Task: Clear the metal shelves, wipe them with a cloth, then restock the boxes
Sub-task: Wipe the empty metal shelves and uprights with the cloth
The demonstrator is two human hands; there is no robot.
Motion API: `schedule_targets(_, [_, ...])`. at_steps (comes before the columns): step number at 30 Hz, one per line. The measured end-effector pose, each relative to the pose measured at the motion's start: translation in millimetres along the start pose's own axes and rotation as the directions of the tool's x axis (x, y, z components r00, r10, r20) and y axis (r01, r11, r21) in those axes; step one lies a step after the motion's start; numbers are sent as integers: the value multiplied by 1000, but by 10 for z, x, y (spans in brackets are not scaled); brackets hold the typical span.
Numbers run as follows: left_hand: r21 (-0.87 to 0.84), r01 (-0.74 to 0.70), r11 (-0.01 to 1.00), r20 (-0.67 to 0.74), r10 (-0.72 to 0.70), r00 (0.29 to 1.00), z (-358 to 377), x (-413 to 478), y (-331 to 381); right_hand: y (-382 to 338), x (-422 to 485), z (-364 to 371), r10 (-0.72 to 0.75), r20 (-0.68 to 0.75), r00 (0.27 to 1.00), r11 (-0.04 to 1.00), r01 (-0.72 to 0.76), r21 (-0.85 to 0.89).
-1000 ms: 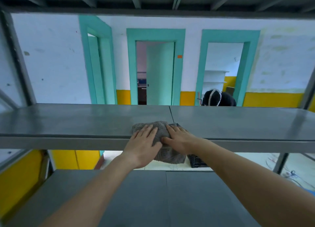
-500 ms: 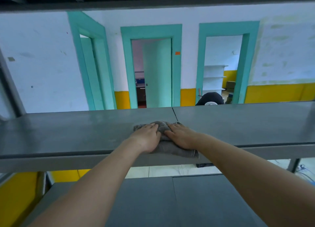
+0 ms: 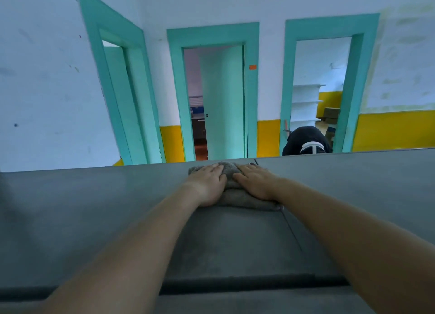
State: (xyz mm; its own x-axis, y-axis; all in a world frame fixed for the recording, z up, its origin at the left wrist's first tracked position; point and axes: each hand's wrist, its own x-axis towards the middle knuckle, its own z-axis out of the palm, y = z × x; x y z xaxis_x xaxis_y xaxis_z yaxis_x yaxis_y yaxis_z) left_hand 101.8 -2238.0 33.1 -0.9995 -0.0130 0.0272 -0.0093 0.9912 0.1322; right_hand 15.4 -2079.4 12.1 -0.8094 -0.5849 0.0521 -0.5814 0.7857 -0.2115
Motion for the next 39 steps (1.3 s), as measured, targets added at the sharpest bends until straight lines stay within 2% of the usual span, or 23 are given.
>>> schedule_targets(8, [10,-7,1000,6,7,1000,-36,727,-307,109,693,-35,66,13,998,996,-67,66])
schedule_targets(11, [38,-12,999,-19,13,1000,-52,791,-415,31,772,-54,104,8,995,991,-104,81])
schedule_targets(17, [-30,-34,999,-12,34,999,-116,656,-699,-281,776,-13,114,1,993,992,-114,56])
schedule_targets(22, [-66,-13,998,0,13,1000,-151,214,-905,-604,686,122,72,-6,997,997,-72,27])
schedule_targets(27, [-55,-31,998,7,31,999,-196,-506,-975,-1074,48,141,119,-30,992,991,-117,69])
schedule_targets(33, [-53,-117,992,-1,117,993,-200,-1608,-1039,-1744,-976,233,167,-52,985,986,-166,19])
schedule_targets(39, [-66,-173,983,1,173,985,-231,-2226,-1005,-2100,-1624,262,218,-69,973,976,-217,23])
